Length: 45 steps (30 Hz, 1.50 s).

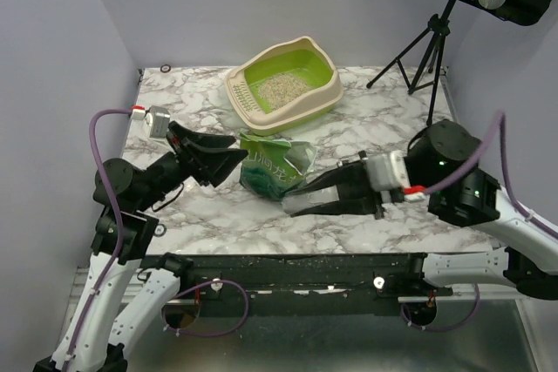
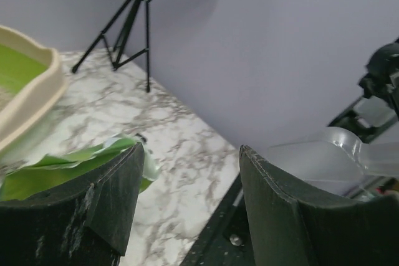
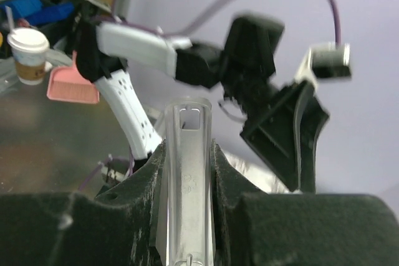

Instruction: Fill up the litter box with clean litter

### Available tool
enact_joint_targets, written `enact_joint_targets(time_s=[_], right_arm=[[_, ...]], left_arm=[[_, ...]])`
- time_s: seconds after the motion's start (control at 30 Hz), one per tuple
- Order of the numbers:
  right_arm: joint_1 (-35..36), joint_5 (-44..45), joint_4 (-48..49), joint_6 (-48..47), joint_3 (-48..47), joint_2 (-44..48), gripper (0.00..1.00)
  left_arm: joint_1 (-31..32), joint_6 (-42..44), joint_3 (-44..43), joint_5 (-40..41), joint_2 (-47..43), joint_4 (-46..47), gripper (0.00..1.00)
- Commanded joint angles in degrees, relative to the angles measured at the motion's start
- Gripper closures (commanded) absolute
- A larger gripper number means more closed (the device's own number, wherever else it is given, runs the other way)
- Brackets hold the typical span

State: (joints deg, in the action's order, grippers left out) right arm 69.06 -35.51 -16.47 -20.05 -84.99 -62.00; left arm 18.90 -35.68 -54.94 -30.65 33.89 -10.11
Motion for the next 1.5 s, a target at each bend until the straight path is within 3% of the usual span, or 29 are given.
enact_joint_targets(time_s=[0.0, 0.23, 0.37, 0.5, 0.93, 1.47], right_arm=[[0.5, -11.3, 7.9, -3.8, -1.7, 2.6, 1.0], [0.5, -19.9, 13.4, -6.6, -4.4, 1.9, 1.0], [0.5, -25.6, 15.8, -5.4, -7.5, -0.4, 1.0], [0.5, -28.8, 24.8, -1.6, -8.6, -2.8, 1.0], [0.5, -35.8, 41.2, 10.4, -18.1, -14.8, 1.0], [0.5, -36.7, 58.6, 23.9, -17.9, -20.4, 0.99]], left_arm=[[0.2, -22.5, 4.7, -12.8, 2.2, 24.3, 0.3], [0.3, -51.6, 14.1, -15.9, 7.2, 60.1, 0.31], [0.3, -58.4, 16.5, -15.8, 8.6, 71.5, 0.31], [0.6, -62.5, 17.8, -15.9, 9.7, 79.8, 0.31], [1.3, -64.4, 20.0, -17.1, 10.5, 85.3, 0.31], [1.3, -64.7, 20.4, -18.1, 9.8, 88.2, 0.3]])
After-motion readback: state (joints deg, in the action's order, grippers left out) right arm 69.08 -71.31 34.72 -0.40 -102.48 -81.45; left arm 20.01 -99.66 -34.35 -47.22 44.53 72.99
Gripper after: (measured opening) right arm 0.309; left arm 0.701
